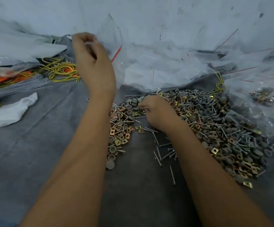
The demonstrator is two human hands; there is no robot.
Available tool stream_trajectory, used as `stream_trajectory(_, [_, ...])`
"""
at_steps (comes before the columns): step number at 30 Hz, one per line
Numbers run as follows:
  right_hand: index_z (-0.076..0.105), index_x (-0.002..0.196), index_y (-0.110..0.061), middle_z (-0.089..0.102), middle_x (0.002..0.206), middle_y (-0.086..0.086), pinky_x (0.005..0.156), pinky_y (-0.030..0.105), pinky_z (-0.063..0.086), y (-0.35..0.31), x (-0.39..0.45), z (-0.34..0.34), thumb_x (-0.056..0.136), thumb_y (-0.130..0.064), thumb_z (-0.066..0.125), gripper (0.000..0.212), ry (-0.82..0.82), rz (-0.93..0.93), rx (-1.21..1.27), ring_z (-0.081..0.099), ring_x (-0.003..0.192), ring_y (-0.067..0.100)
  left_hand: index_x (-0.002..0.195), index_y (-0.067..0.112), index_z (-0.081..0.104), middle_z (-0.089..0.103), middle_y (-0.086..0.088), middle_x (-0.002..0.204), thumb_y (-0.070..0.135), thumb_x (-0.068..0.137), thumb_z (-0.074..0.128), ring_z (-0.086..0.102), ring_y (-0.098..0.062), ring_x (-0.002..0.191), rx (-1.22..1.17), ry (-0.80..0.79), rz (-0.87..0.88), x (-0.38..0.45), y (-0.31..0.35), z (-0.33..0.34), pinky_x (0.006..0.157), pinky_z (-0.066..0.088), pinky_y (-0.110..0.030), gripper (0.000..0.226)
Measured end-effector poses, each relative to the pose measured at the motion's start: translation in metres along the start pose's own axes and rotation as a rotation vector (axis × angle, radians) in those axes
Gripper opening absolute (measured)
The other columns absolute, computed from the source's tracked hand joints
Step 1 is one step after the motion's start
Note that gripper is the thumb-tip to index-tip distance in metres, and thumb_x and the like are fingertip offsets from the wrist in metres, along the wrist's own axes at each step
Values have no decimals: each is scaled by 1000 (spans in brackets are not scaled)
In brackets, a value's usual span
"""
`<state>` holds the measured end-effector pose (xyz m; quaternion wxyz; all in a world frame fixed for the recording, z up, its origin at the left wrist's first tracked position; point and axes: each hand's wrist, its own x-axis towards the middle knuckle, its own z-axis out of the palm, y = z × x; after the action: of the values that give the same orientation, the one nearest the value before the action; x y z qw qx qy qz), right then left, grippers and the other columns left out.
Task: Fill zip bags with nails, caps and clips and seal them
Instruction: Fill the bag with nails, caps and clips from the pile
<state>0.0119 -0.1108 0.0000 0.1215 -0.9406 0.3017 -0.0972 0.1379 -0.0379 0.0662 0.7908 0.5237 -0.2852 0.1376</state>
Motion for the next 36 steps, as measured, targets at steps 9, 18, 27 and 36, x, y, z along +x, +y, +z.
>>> stream_trajectory(9, [76, 97, -13, 65, 107, 13, 92, 39, 51, 6, -12, -4, 84, -8, 63, 19, 18, 94, -82, 60, 103, 31, 93, 25, 55, 50, 6, 59, 17, 93, 52, 42, -2, 43, 357, -419, -404, -80, -45, -11, 49, 33, -29, 8])
stream_trajectory(18, [67, 105, -15, 67, 106, 7, 87, 41, 49, 20, -39, -2, 94, -15, 52, 19, 179, 189, 54, 59, 100, 26, 82, 32, 54, 48, 7, 58, 17, 91, 52, 39, -4, 44, 262, -291, -444, -88, -48, -13, 43, 32, -22, 18])
stream_trajectory(27, [73, 101, -27, 63, 111, 1, 92, 38, 45, 24, -39, -11, 87, -9, 56, 28, 160, 186, -37, 55, 108, 24, 85, 32, 55, 48, 7, 58, 17, 92, 52, 40, -8, 47, 228, -316, -462, -87, -47, -14, 43, 33, -25, 17])
stream_trajectory(36, [72, 112, -35, 62, 121, 3, 93, 42, 52, 23, -20, -15, 91, -9, 55, 37, -107, 121, -152, 61, 105, 28, 83, 33, 55, 48, 9, 54, 19, 92, 53, 40, -4, 44, 246, -336, -486, -88, -48, -14, 41, 33, -19, 17])
